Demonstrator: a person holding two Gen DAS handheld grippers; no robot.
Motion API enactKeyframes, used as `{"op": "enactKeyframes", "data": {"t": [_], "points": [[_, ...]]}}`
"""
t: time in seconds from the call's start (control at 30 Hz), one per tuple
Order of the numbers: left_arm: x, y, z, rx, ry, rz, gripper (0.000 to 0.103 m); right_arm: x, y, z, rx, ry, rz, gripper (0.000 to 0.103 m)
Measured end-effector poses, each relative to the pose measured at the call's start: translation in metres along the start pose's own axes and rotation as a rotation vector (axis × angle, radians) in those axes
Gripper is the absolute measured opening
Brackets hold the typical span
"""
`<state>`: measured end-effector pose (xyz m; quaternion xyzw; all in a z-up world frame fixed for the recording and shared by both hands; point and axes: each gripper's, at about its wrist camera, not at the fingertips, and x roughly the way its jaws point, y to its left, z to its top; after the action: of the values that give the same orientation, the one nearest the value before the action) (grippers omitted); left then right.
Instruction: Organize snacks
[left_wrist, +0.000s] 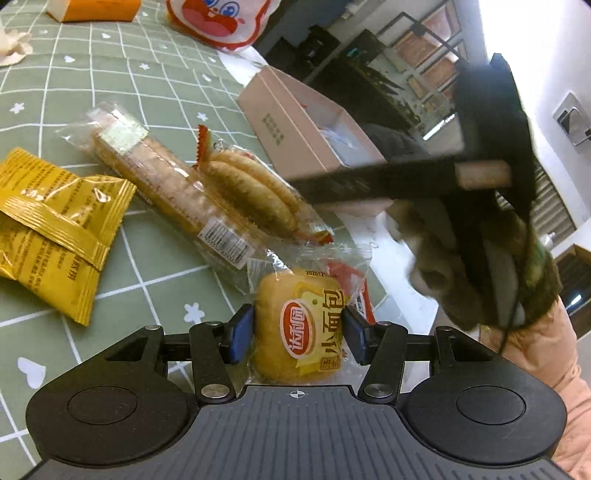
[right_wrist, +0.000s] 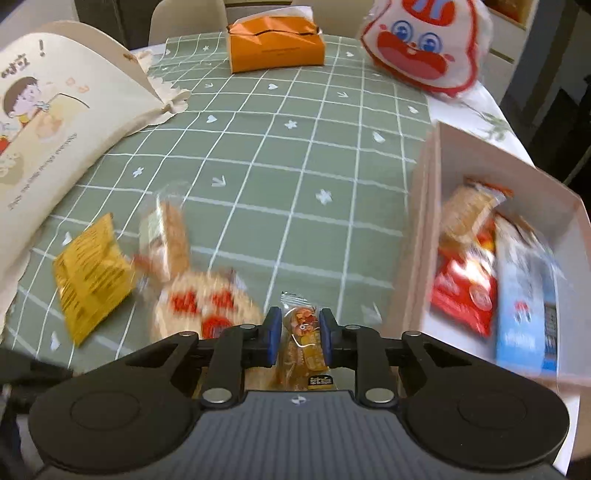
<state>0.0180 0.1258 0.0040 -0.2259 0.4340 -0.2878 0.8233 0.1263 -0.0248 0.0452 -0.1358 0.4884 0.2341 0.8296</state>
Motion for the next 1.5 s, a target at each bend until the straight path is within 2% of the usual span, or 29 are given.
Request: {"op": "enactKeyframes", "data": {"t": [0.17, 0.27, 0.47, 0.6, 0.63, 0.67, 0.7, 0.77, 1.03, 1.1, 1.23, 1.37, 1.43, 1.5], "points": [[-0.007, 0.007, -0.001, -0.014, -0.019, 0.012, 0.057, -0.024, -0.013, -0.036, 0.025, -0.018, 0.043, 0.022], [-0.004, 0.005, -0.002, 0.003, -0.018, 0.013, 0.057, -0.035, -0.023, -0.057, 0.040, -0.037, 0.030, 0.022], [0.008, 0.000, -0.001, 0.040, 0.021, -0.025, 0.057, -0.050, -0.068, -0.098, 0.150, -0.068, -0.010, 0.022], [0.011, -0.010, -0.004, 0.053, 0.012, 0.007, 0.057, -0.059, -0.085, -0.123, 0.196, -0.093, -0.028, 0.023], [0.013, -0.014, -0.005, 0.060, 0.010, 0.021, 0.057, -0.062, -0.086, -0.129, 0.190, -0.106, -0.052, 0.026], [0.014, -0.017, -0.008, 0.067, 0.009, 0.035, 0.057, -0.064, -0.086, -0.134, 0.178, -0.117, -0.074, 0.037], [0.016, -0.021, -0.010, 0.079, 0.007, 0.050, 0.057, -0.066, -0.084, -0.138, 0.164, -0.130, -0.093, 0.054], [0.017, -0.031, -0.015, 0.120, -0.001, 0.092, 0.057, -0.072, -0.083, -0.145, 0.147, -0.165, -0.091, 0.067], [0.013, -0.055, -0.026, 0.216, -0.022, 0.222, 0.057, -0.078, -0.067, -0.167, 0.090, -0.215, -0.013, 0.067], [0.006, -0.054, -0.027, 0.207, -0.043, 0.258, 0.057, -0.076, -0.060, -0.171, 0.085, -0.228, 0.050, 0.067], [-0.003, -0.044, -0.026, 0.141, -0.051, 0.282, 0.056, -0.069, -0.043, -0.173, 0.045, -0.222, 0.135, 0.070], [-0.004, -0.041, -0.027, 0.100, -0.059, 0.274, 0.056, -0.063, -0.030, -0.171, -0.012, -0.242, 0.075, 0.073], [-0.004, -0.041, -0.028, 0.097, -0.061, 0.274, 0.056, -0.061, -0.029, -0.171, -0.038, -0.252, 0.008, 0.079], [-0.003, -0.041, -0.030, 0.098, -0.059, 0.271, 0.056, -0.062, -0.032, -0.172, -0.049, -0.280, -0.076, 0.080]]}}
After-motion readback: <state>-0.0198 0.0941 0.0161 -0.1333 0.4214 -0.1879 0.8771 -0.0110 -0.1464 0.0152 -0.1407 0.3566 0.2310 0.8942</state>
